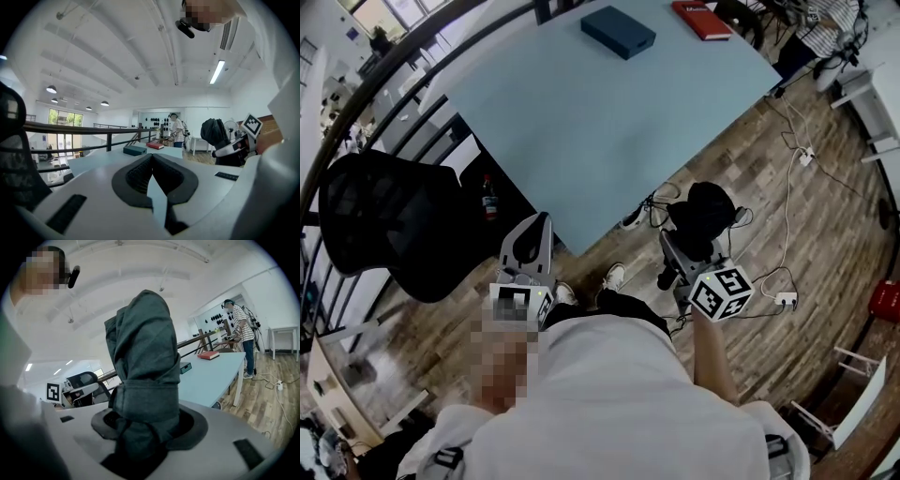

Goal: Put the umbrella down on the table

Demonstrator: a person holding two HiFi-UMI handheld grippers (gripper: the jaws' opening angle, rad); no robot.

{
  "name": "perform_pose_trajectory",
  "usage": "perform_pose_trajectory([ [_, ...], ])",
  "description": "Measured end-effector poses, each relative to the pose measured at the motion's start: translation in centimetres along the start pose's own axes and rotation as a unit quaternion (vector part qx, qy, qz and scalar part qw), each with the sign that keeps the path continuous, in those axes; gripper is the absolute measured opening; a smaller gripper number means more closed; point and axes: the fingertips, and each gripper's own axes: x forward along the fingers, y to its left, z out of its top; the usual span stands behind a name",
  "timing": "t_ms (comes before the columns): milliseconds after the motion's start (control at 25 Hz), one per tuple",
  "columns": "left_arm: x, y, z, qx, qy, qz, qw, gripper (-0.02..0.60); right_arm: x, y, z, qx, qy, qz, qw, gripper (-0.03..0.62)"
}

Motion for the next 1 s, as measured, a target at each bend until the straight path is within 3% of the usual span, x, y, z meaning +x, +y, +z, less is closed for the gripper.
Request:
perform_pose_trajectory([
  [200, 0.1, 0.1, -0.7, -0.016, 0.000, -0.005, 0.9999, 0.023, 1.4, 0.1, 1.1, -0.028, 0.006, -0.001, 1.000, 0.233],
  [560, -0.2, 1.3, 0.4, -0.005, -0.005, 0.010, 0.9999, 0.023, 5.0, 1.0, 4.4, -0.070, -0.003, 0.025, 0.997, 0.233],
  [760, -0.6, 1.9, 0.7, -0.065, -0.013, 0.022, 0.9975, 0.023, 7.3, 0.9, 5.6, -0.079, 0.012, 0.040, 0.996, 0.233],
  [1000, 0.5, 1.6, 1.3, -0.060, -0.017, 0.022, 0.9978, 0.023, 12.0, -0.1, 6.1, -0.071, 0.035, 0.062, 0.995, 0.233],
])
